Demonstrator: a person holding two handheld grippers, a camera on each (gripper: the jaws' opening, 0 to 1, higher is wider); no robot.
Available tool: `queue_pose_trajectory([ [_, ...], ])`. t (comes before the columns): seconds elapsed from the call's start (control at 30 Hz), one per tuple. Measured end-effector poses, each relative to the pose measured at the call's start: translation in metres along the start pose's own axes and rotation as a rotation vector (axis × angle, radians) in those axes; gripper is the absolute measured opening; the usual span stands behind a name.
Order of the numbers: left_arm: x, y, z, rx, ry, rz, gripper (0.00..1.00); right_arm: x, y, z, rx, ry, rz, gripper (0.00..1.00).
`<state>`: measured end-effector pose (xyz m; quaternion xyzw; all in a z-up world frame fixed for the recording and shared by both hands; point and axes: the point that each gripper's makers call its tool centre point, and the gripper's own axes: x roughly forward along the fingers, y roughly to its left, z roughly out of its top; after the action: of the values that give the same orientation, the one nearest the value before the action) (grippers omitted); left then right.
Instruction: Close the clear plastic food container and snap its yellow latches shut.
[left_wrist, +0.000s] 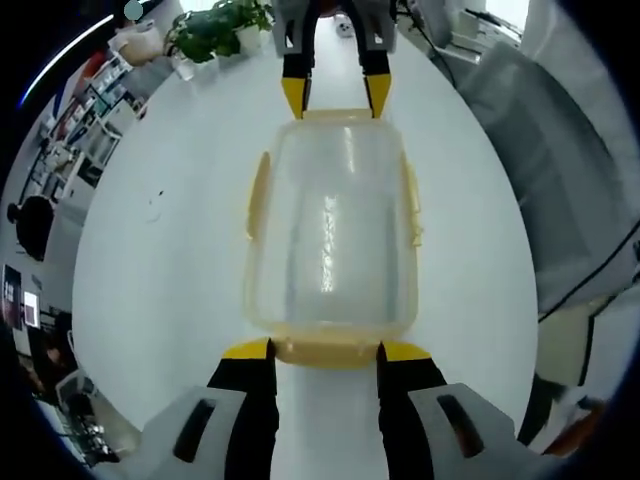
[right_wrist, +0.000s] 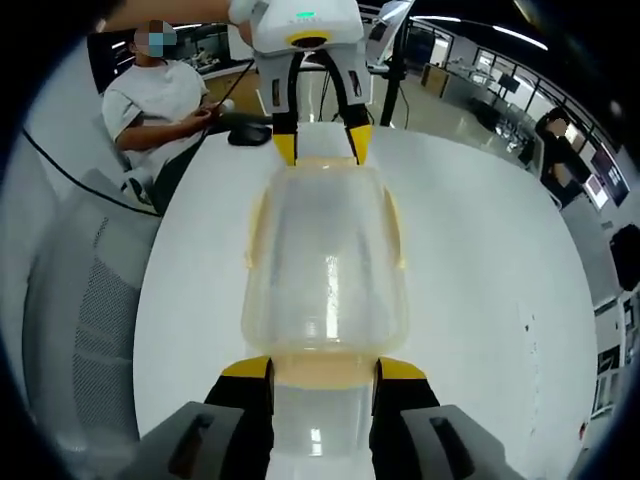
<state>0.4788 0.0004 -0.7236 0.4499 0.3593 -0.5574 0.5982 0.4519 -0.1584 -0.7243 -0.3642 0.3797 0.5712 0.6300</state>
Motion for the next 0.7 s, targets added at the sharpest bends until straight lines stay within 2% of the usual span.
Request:
queue_pose_trajectory([
  [0.7,0.010,-0.002,0.030,0.013,-0.024,-0.006,0.36,-0.016,0.002,-0.028,0.016,0.014,-0.002,0.34],
])
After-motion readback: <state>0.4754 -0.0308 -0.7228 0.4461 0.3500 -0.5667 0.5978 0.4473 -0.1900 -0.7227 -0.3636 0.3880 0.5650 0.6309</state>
